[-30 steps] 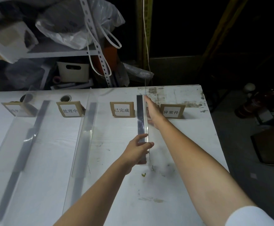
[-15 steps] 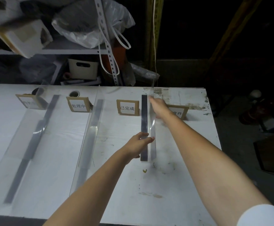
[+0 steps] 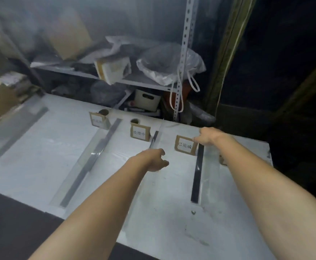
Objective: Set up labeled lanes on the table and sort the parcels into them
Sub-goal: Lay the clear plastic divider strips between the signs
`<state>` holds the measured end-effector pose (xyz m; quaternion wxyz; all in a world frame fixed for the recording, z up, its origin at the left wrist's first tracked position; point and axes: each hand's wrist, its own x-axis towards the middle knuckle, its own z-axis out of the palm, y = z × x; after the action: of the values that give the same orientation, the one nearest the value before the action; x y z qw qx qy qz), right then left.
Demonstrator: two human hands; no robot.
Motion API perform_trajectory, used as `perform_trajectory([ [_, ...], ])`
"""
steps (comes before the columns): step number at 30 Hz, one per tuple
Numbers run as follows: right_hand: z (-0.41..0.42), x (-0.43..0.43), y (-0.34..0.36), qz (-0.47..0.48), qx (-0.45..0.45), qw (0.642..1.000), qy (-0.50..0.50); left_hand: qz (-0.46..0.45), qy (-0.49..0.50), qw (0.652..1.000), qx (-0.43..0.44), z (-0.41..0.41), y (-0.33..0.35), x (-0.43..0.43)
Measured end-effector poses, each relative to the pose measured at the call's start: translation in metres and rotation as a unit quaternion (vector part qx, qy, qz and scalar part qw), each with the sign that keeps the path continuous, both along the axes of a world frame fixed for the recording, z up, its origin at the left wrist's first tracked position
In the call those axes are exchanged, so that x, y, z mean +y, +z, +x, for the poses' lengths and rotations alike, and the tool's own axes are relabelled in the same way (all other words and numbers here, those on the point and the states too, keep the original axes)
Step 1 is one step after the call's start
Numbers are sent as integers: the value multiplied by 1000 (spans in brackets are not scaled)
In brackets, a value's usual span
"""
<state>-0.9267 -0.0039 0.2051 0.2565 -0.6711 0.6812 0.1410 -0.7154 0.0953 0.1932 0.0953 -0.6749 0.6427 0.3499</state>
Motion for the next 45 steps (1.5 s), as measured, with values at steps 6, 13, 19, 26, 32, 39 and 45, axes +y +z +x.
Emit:
perform_trajectory([
  [6, 105, 8, 34, -11, 2, 998, 69, -51, 63, 996, -33, 126, 53, 21],
  [13, 302, 34, 67, -29, -15, 986, 163, -82, 156, 979, -98, 328, 91, 73],
  [19, 474, 59, 74, -49, -44, 977, 205, -109, 211, 966, -104, 495, 100, 121],
  [26, 624, 77, 66, -39, -66, 960, 271, -116, 268, 950, -113, 621, 92, 158],
  [32, 718, 46, 34, -20, -61, 953, 295, -96, 301, 942, -110, 700, 64, 131],
  [39, 790, -23, -12, 6, -85, 960, 266, -87, 284, 948, -113, 755, 32, 58],
  [45, 821, -53, -52, 32, -97, 973, 206, -67, 250, 962, -83, 781, 1, 4],
])
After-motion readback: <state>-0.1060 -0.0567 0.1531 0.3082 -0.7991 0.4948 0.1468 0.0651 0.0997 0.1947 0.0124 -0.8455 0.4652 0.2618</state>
